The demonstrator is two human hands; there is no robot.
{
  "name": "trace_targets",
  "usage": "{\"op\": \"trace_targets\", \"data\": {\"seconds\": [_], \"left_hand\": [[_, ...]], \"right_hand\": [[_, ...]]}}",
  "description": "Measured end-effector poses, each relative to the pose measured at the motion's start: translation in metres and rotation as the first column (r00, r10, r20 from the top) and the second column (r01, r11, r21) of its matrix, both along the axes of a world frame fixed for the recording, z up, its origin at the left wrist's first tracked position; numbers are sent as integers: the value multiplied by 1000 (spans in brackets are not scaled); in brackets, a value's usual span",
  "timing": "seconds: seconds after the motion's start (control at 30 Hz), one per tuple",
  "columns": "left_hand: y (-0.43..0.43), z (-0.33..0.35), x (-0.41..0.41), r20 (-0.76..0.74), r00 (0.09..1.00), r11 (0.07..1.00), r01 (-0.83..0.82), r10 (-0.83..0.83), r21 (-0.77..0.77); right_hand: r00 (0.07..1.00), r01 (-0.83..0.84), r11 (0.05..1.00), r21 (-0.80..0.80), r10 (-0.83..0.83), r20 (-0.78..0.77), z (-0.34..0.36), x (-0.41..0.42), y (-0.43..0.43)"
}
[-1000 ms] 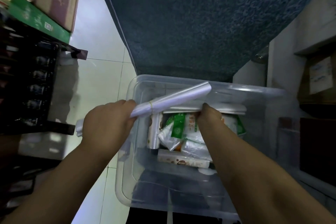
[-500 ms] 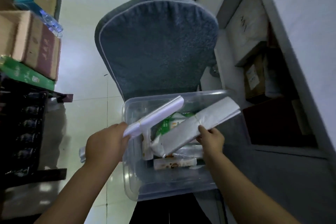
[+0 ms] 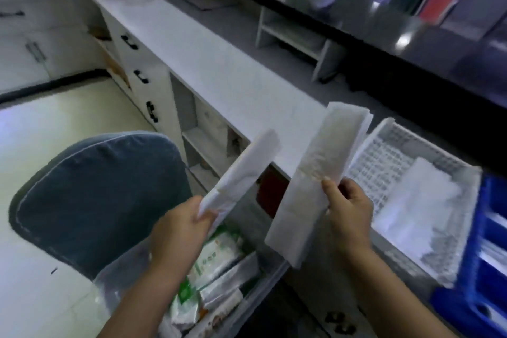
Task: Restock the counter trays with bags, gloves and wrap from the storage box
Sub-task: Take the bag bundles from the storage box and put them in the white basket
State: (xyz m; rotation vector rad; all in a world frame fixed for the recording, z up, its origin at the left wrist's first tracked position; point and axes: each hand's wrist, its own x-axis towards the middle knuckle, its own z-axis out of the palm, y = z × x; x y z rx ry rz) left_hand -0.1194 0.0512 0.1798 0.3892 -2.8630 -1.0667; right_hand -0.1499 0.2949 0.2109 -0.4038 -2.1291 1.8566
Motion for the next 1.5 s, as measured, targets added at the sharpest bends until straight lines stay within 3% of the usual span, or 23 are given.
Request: {"op": "trace_targets", "data": {"seconds": [0.1, 0.23, 0.4, 0.53, 0.77, 0.87, 0.97, 1.03, 1.13, 1.23, 1.3, 1.37, 1.43, 1.5], "left_hand": [[56, 26, -19, -103, 989, 989, 118, -109, 86], [135, 52, -42, -136, 966, 956, 241, -220, 168], [239, 76, -79, -187, 901, 913, 406, -393, 41], [317, 75, -111, -172, 874, 890, 442, -455, -109], [367, 30, -136, 127, 904, 871, 428, -409, -241], [369, 18, -134, 59, 923, 841, 372, -381, -393], [376, 5, -133, -7, 813, 731, 520, -582, -442], [379, -4, -135, 102, 699, 597, 669, -708, -443], [374, -17, -143, 274, 594, 426, 765, -757, -483], [369, -15, -147, 343, 568, 375, 788, -748, -488], [375, 1, -142, 291, 577, 450, 798, -763, -401], [387, 25, -127, 89, 573, 532, 799, -815, -280], [402, 52, -103, -111, 519, 530, 826, -848, -192], [410, 72, -81, -172, 510, 538, 815, -843, -215]], "right_hand": [[980, 186, 982, -41, -189, -69, 21, 8, 63], [906, 374, 913, -163, -397, -147, 39, 25, 149], [809, 529, 814, -239, -569, -147, 49, 45, 248], [783, 565, 788, -245, -606, -143, 51, 49, 308], [852, 477, 838, -265, -515, -92, 40, 30, 370], [882, 436, 860, -266, -467, -64, 34, 19, 378], [907, 396, 878, -267, -420, -37, 29, 10, 379], [917, 379, 884, -272, -399, -18, 27, 4, 377], [922, 373, 888, -268, -386, 5, 28, -3, 371], [922, 376, 889, -262, -387, 9, 31, -4, 362], [920, 385, 890, -244, -392, 19, 34, -4, 354], [917, 395, 893, -217, -397, 35, 40, -8, 343], [917, 398, 894, -205, -394, 65, 44, -16, 330], [925, 380, 897, -228, -370, 85, 47, -24, 314]]}}
